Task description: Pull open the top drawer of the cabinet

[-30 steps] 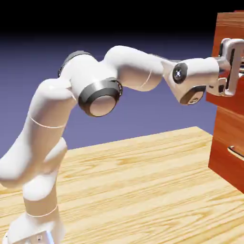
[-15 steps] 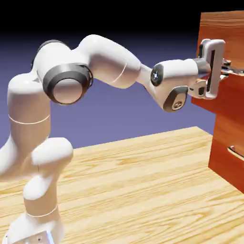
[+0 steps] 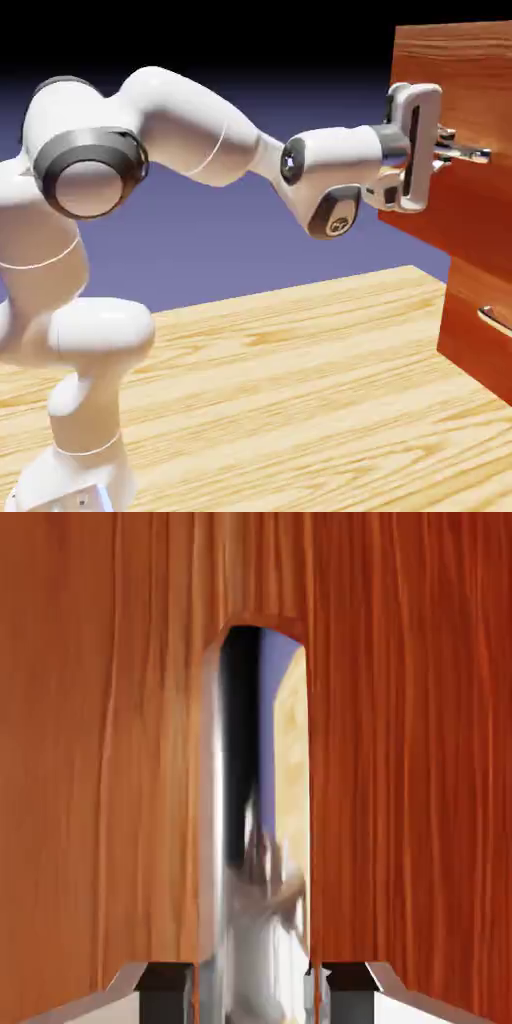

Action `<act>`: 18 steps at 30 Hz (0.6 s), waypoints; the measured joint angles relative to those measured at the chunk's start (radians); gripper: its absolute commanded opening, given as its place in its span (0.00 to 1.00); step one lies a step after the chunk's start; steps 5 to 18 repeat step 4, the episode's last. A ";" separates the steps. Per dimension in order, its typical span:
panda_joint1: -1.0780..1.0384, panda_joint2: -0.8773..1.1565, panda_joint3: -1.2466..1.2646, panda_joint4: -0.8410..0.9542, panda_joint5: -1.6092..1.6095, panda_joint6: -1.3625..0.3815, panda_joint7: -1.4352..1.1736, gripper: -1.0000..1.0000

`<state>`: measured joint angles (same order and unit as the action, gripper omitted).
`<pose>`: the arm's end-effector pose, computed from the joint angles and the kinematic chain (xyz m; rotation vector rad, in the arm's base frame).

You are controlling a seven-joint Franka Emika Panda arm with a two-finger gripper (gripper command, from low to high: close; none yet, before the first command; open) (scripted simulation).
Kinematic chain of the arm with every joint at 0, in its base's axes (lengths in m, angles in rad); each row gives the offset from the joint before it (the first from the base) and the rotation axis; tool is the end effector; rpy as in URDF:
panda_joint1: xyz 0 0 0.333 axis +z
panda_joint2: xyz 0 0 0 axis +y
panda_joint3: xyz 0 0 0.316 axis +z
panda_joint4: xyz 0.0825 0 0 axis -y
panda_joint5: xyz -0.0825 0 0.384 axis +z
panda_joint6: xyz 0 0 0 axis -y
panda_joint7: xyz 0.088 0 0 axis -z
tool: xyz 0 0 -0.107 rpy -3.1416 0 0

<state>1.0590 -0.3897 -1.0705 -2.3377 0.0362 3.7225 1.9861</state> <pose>0.4955 -0.0857 0.5918 -0.6138 1.4810 -0.6137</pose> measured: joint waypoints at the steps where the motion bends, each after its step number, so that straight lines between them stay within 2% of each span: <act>1: -0.034 -0.014 0.036 -0.019 0.011 0.001 -0.014 0.00; 2: -0.045 -0.019 0.047 -0.026 0.014 0.002 -0.018 1.00; 18: -0.044 -0.019 0.047 -0.026 0.014 0.001 -0.018 1.00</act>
